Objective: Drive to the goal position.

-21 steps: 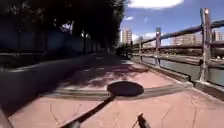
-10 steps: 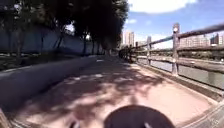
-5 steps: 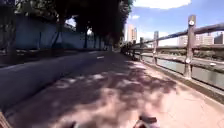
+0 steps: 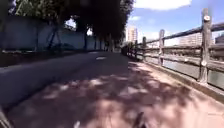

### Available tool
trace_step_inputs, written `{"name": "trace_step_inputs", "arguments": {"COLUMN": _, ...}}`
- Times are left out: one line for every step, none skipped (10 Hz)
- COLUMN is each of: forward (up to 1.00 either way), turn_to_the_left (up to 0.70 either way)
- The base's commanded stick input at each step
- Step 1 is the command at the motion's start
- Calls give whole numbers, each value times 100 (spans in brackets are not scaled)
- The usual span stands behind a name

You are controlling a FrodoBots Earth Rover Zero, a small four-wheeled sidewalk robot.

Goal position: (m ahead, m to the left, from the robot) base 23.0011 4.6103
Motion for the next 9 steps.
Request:
{"name": "trace_step_inputs", "arguments": {"forward": 85, "turn_to_the_left": 0}}
{"name": "trace_step_inputs", "arguments": {"forward": 85, "turn_to_the_left": 0}}
{"name": "trace_step_inputs", "arguments": {"forward": 85, "turn_to_the_left": 0}}
{"name": "trace_step_inputs", "arguments": {"forward": 85, "turn_to_the_left": 0}}
{"name": "trace_step_inputs", "arguments": {"forward": 85, "turn_to_the_left": 0}}
{"name": "trace_step_inputs", "arguments": {"forward": 85, "turn_to_the_left": 0}}
{"name": "trace_step_inputs", "arguments": {"forward": 85, "turn_to_the_left": 0}}
{"name": "trace_step_inputs", "arguments": {"forward": 85, "turn_to_the_left": 0}}
{"name": "trace_step_inputs", "arguments": {"forward": 85, "turn_to_the_left": 0}}
